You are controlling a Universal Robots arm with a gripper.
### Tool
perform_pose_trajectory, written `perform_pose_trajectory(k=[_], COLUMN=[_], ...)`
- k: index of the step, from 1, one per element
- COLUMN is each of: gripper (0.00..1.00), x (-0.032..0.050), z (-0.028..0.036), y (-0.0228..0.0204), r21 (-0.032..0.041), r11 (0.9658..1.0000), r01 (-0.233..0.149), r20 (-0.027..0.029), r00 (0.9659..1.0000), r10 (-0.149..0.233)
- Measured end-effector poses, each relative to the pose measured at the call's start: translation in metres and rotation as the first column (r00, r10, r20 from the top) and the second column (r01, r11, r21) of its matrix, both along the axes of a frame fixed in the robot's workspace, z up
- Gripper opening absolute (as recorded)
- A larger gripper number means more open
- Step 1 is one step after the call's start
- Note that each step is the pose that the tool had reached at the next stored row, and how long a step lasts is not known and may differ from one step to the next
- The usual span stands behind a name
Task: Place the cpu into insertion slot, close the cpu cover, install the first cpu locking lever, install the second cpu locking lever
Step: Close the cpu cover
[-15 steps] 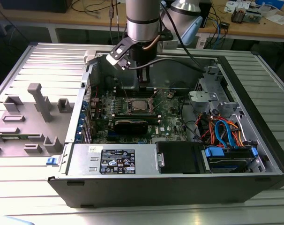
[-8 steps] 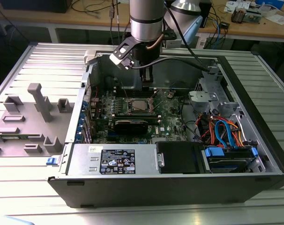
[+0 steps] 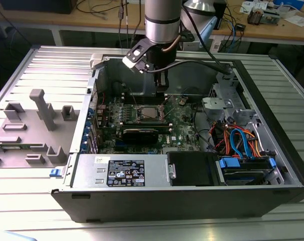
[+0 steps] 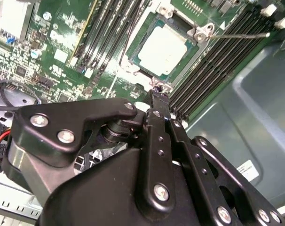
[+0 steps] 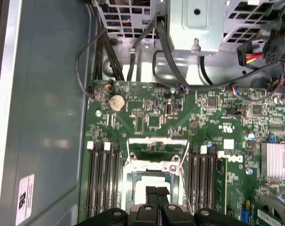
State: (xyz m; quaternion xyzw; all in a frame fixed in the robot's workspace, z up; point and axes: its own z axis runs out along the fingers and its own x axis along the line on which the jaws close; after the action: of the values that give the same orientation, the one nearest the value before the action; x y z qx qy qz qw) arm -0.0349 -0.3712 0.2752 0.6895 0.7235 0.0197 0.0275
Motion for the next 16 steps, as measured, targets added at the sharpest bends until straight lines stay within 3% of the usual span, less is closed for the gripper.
perform_pose_trajectory(k=[3,6,13,16], gripper=[0.11,0.11,0.11,0.11], x=[0.0073,0.0213,0.0257,0.0320], z=[-0.0002,-0.0006,-0.0007,-0.0007], y=[0.0000,0.0000,0.0000,0.0000], r21=[0.0000,-0.0001,0.0000,-0.0001], r11=[1.0000,1.0000,1.0000,1.0000], r01=[0.000,0.000,0.000,0.000], r20=[0.0000,0.0000,0.0000,-0.0001], r00=[1.0000,1.0000,1.0000,1.0000], r10=[0.000,0.000,0.000,0.000])
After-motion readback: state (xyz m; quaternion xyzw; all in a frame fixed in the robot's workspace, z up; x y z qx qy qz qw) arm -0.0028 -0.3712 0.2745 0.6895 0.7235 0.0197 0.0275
